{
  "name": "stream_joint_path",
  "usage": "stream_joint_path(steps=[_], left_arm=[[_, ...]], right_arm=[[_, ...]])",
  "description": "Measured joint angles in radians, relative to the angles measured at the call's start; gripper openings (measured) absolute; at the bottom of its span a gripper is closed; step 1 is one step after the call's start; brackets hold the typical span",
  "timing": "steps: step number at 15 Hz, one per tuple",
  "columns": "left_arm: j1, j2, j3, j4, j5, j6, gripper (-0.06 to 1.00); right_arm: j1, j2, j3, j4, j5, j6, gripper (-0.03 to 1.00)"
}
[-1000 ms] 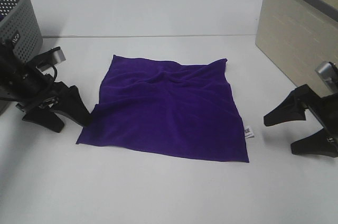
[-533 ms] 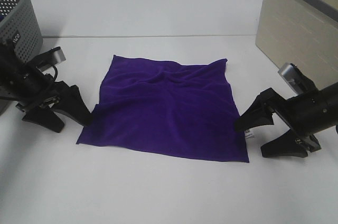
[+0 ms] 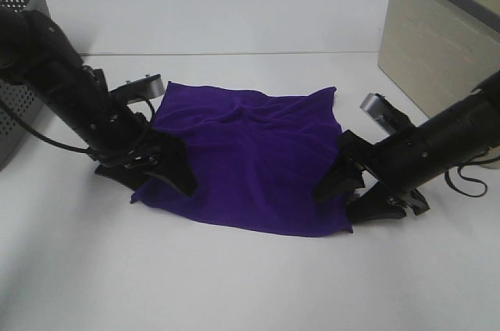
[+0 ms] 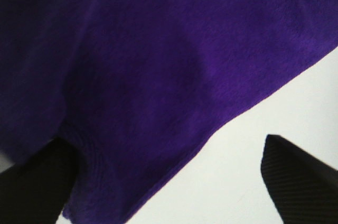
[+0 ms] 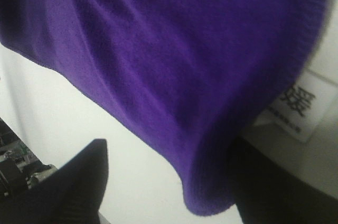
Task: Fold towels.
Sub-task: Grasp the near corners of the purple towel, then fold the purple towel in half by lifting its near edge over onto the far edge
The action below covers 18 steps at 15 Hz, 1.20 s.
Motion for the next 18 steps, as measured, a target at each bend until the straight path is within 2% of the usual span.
stream_joint_path(steps=[2,3,4,5,6,7,12,13,14,15,18], left_arm=[[-0.060,0.038,-0.058,0.025,0.001,-0.083,0.75],[-0.083,0.055,-0.082,0.048,0.003,-0.136,0.61],[-0.097,0.072,-0.097,0.067,0.006,-0.174,0.43],[-0.103,0.081,-0.101,0.076,0.006,-0.193,0.19],[-0.104,0.086,-0.101,0.077,0.009,-0.197,0.06],[-0.104,0.087,-0.101,0.077,0.010,-0.198,0.01],[-0.104,0.080,-0.101,0.105,0.085,-0.188,0.01],[-0.107,0.053,-0.087,0.151,0.107,-0.191,0.01],[-0.107,0.016,-0.068,0.162,0.113,-0.202,0.01],[-0.110,-0.030,-0.039,0.157,0.107,-0.208,0.01],[-0.115,-0.221,0.183,0.135,0.039,-0.217,0.01]], right_arm=[[0.060,0.040,-0.086,-0.109,0.019,0.112,0.55],[0.077,0.049,-0.112,-0.175,0.015,0.178,0.43],[0.083,0.051,-0.123,-0.220,0.005,0.214,0.29],[0.083,0.052,-0.127,-0.252,-0.003,0.238,0.14],[0.083,0.053,-0.129,-0.268,-0.005,0.246,0.04],[0.084,0.053,-0.129,-0.270,-0.005,0.251,0.03],[0.084,0.029,-0.131,-0.316,0.015,0.250,0.03],[0.086,-0.004,-0.122,-0.382,0.017,0.250,0.03],[0.086,-0.035,-0.112,-0.439,0.016,0.251,0.03],[0.086,-0.070,-0.105,-0.463,0.023,0.255,0.03],[0.095,-0.271,-0.047,-0.457,0.103,0.284,0.03]])
